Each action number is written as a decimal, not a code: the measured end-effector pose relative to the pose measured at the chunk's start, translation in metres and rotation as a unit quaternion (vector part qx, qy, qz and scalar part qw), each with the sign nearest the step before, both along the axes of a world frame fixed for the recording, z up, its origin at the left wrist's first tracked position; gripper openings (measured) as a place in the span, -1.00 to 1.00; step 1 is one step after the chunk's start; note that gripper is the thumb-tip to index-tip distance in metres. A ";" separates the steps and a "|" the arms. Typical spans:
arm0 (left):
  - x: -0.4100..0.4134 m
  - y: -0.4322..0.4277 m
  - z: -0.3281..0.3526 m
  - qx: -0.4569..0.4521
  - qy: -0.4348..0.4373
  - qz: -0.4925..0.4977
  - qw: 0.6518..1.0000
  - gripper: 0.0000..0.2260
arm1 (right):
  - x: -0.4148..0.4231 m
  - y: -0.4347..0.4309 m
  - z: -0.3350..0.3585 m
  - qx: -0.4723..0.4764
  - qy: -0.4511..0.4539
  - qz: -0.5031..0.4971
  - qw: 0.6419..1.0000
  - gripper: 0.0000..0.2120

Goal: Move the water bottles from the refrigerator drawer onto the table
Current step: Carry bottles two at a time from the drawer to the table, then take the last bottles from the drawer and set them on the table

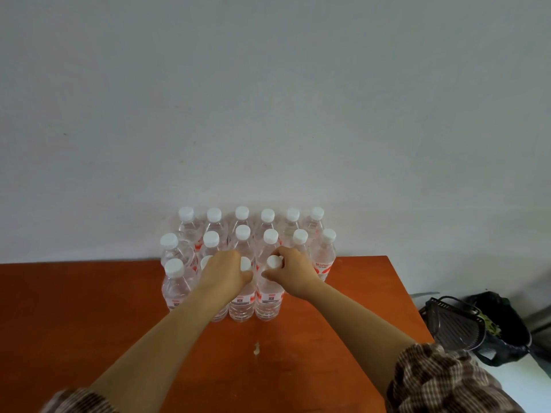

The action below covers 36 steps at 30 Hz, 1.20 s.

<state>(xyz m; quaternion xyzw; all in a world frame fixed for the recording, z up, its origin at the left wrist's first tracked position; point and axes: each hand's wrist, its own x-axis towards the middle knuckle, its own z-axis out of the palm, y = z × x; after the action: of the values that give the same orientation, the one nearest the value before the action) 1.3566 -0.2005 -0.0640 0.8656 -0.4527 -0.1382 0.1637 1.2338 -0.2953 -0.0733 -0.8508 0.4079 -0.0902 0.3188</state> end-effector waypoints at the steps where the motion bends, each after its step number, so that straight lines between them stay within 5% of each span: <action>1: 0.000 -0.001 0.000 0.001 0.000 -0.002 1.000 -0.70 | 0.000 0.000 0.000 0.002 0.004 0.000 1.000 -0.73; 8: -0.001 0.002 0.001 0.000 -0.015 -0.013 1.000 -0.89 | -0.006 0.004 -0.003 0.020 0.022 0.002 1.000 -0.78; 14: -0.014 0.011 0.015 -0.029 -0.118 -0.043 0.992 -0.68 | -0.029 0.010 0.001 0.044 0.008 -0.016 0.999 -0.48; 19: -0.052 0.004 0.018 -0.065 -0.178 -0.103 0.976 -0.62 | -0.072 0.018 0.005 0.010 -0.014 -0.051 0.999 -0.52; 28: -0.203 -0.020 0.002 -0.045 -0.147 -0.252 0.955 -0.67 | -0.243 0.045 0.017 -0.079 0.087 -0.168 0.979 -0.41; 36: -0.399 0.036 -0.012 -0.022 -0.106 -0.365 0.925 -0.66 | -0.443 0.152 0.006 -0.076 0.143 -0.327 0.931 -0.29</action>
<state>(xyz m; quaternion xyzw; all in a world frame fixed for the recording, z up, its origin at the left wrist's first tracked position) 0.9574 -0.1650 -0.0763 0.6462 -0.7549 -0.0858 0.0721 0.7904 -0.1435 -0.0669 -0.6956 0.6969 -0.0980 0.1442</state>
